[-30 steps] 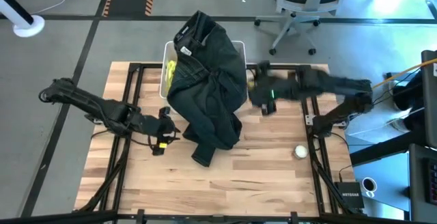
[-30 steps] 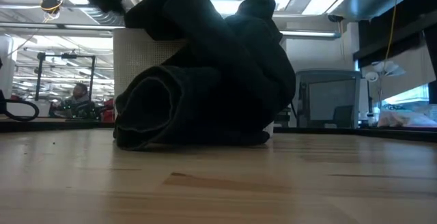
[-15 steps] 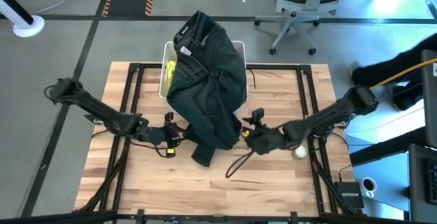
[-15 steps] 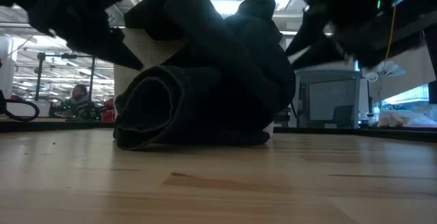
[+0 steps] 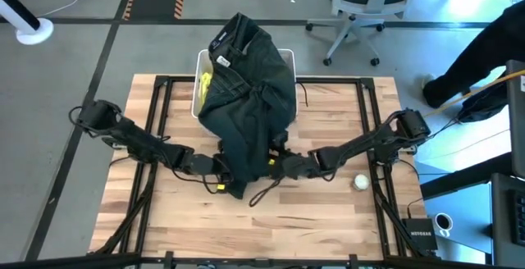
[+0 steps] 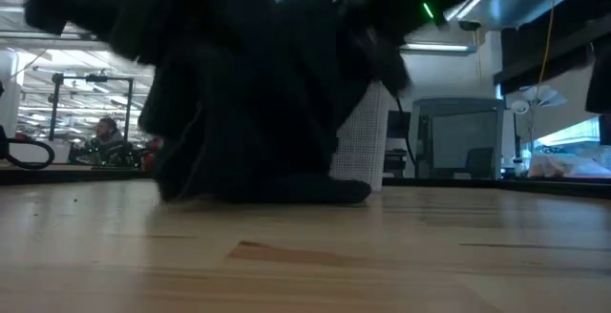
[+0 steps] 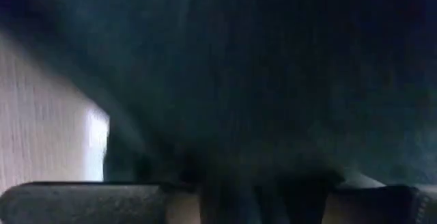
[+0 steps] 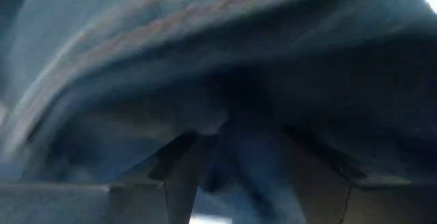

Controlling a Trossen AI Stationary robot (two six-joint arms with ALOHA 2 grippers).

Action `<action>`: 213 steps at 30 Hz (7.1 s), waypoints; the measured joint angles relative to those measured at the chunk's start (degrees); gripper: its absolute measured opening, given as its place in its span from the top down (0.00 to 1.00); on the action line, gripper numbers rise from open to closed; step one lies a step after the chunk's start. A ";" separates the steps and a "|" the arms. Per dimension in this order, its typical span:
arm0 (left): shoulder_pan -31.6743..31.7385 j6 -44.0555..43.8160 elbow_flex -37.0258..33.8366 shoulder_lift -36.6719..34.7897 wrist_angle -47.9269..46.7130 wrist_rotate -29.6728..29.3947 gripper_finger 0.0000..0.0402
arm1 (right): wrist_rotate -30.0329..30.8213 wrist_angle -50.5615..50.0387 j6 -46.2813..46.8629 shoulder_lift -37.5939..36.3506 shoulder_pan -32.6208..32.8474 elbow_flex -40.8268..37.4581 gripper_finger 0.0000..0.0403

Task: Sort clothes
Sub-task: Put the dark blue jeans into the white laundry organizer, then return to Home Position

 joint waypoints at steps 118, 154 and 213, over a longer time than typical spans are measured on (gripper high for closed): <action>36.98 7.20 15.62 -32.33 -42.77 34.17 0.70 | -12.29 13.77 -26.86 10.81 -8.12 22.06 0.48; 50.73 23.79 21.63 -9.76 -17.86 17.93 0.70 | -34.26 -44.67 -30.17 10.45 -46.80 63.67 0.48; 64.39 16.40 22.17 -17.57 -23.03 51.38 0.78 | -45.13 -79.07 -18.92 5.91 -45.19 70.49 0.51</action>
